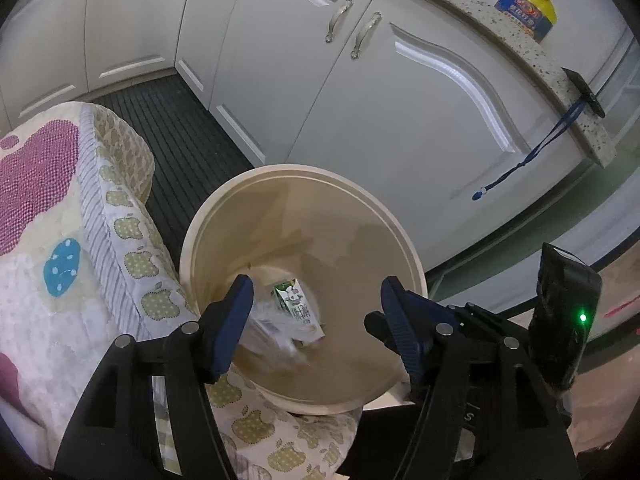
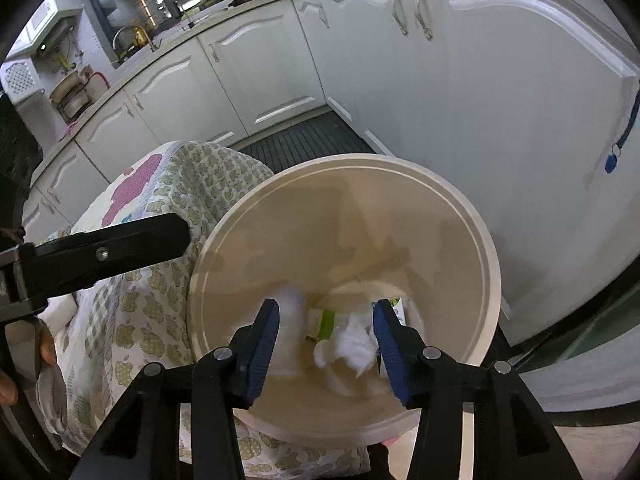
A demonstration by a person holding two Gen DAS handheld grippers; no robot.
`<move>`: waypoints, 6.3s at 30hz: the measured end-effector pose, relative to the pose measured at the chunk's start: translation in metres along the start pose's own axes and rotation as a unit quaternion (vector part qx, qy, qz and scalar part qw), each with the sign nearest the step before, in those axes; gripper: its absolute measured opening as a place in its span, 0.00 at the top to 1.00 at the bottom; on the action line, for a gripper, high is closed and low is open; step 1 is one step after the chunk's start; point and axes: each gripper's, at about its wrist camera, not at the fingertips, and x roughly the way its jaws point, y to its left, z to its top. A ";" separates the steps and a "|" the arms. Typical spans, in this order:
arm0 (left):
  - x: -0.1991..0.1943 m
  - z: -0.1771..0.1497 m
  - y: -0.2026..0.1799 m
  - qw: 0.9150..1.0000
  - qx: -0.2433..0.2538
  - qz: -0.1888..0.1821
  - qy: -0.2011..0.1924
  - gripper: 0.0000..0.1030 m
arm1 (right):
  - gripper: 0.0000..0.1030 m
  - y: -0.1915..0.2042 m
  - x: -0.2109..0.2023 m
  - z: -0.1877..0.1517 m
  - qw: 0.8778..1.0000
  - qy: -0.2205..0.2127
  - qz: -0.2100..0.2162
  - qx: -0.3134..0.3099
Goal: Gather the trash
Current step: 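Open both grippers to drop the tissue and medicine box into the bin, then move both open grippers back over the table, then grasp the green towel with the left gripper while the right grasps the beige crumpled tissue, then carry the green towel and beige tissue over the beige bin with both grippers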
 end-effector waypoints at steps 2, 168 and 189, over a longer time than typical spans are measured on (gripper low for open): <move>-0.004 0.000 -0.003 1.000 0.004 0.002 -0.004 0.37 | 0.54 0.000 -0.002 0.000 1.000 0.003 0.000 0.002; -0.307 -0.139 0.214 0.966 -0.121 0.154 -0.167 0.74 | 0.85 0.320 -0.012 0.025 0.954 -0.031 0.200 -0.223; -0.275 -0.104 0.140 0.973 -0.059 0.154 -0.160 0.74 | 0.85 0.255 -0.068 0.023 0.953 -0.073 0.221 -0.192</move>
